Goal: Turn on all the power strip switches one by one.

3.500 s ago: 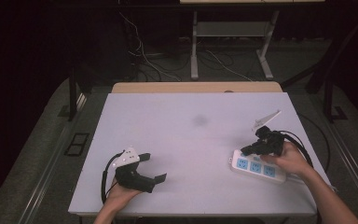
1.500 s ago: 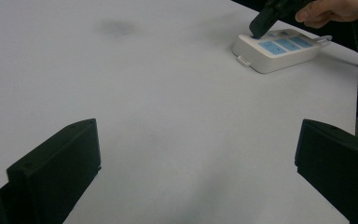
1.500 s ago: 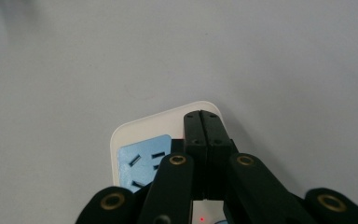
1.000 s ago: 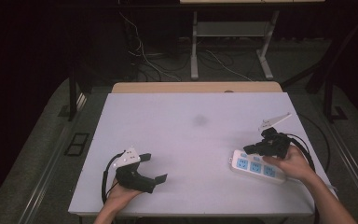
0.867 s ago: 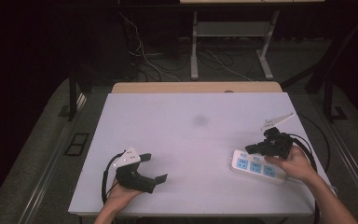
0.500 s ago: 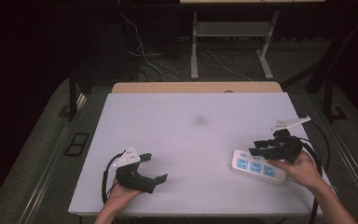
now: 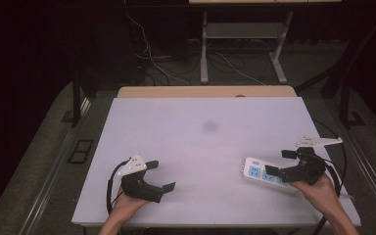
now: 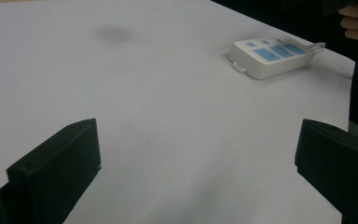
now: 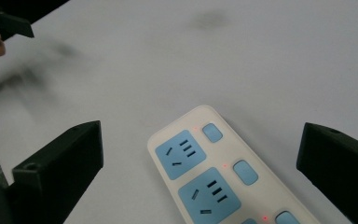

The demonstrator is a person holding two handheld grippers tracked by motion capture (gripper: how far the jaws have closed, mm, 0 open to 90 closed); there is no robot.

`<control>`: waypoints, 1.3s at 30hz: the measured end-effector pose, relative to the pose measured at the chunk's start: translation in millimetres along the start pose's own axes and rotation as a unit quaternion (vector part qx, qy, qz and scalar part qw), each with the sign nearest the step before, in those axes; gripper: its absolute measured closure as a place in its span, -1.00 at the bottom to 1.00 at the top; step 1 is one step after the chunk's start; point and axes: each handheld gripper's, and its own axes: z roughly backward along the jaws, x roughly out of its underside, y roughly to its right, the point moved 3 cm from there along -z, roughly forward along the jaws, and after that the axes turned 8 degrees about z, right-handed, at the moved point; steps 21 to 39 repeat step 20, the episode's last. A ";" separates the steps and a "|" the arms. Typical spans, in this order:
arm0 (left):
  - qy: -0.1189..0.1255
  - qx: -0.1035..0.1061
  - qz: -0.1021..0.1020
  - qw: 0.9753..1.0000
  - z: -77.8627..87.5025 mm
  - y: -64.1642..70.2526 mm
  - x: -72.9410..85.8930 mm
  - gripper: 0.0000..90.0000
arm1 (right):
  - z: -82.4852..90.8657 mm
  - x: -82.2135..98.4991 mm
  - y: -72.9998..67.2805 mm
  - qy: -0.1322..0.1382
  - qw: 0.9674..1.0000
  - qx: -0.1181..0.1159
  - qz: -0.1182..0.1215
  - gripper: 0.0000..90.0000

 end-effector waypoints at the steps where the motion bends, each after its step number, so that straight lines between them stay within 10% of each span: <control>1: 0.000 0.000 0.000 1.000 0.1 0.0 0.0 -1.00 | 0.5 2.0 -1.4 0.007 1.000 -0.001 -0.002 -0.99; 15: -0.002 0.000 -0.001 1.000 -0.3 0.1 0.2 -1.00 | 2.3 34.0 -28.8 0.048 0.999 -0.002 0.006 -0.99; 39: -0.003 0.000 -0.003 1.000 -0.9 -0.2 0.0 -1.00 | 0.7 40.5 -30.4 0.051 0.999 -0.001 0.007 -0.99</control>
